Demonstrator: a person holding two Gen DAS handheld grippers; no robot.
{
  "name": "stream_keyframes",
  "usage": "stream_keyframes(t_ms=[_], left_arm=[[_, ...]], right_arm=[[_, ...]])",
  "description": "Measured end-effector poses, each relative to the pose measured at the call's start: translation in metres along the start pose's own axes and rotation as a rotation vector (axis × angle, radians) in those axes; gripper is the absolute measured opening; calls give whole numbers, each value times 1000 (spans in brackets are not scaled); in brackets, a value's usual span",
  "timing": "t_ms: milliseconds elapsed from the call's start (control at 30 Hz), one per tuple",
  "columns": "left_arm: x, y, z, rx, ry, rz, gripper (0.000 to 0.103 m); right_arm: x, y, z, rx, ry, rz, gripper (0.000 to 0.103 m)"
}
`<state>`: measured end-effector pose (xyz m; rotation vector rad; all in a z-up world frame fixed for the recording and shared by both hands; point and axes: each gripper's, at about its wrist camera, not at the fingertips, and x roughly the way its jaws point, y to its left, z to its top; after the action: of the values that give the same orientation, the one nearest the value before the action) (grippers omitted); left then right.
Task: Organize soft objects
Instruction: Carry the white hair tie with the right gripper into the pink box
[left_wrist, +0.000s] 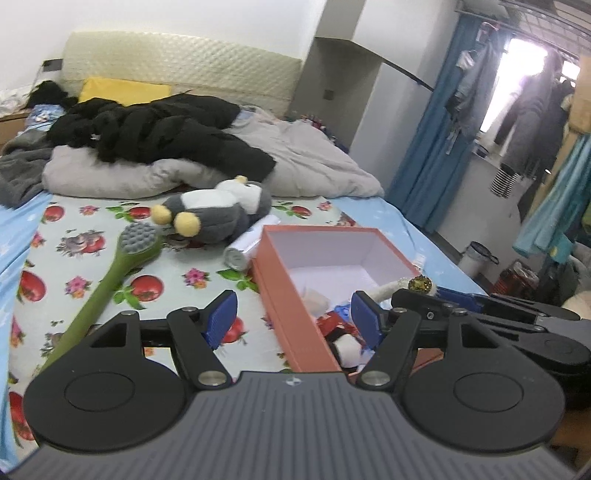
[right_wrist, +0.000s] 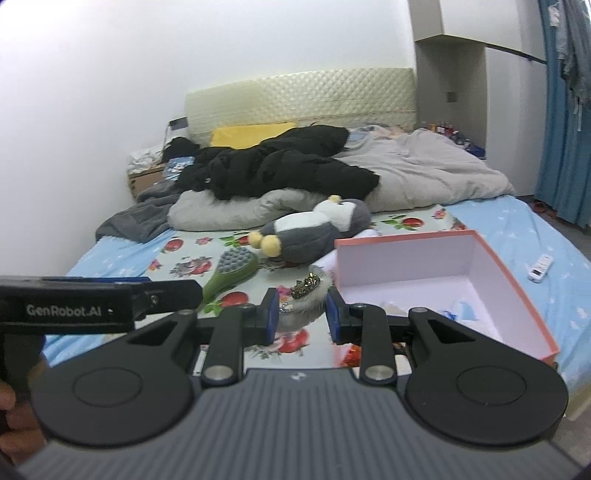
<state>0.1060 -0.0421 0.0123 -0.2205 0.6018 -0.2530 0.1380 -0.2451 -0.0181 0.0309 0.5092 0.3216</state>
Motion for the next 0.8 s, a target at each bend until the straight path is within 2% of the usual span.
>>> stream_keyframes(t_ms=[400, 800], left_arm=[[35, -33, 1, 45, 42, -73, 74], [83, -48, 5, 75, 99, -106, 74]], right_arm=[[-13, -46, -16, 60, 27, -105, 30], [6, -72, -26, 120, 65, -127, 30]])
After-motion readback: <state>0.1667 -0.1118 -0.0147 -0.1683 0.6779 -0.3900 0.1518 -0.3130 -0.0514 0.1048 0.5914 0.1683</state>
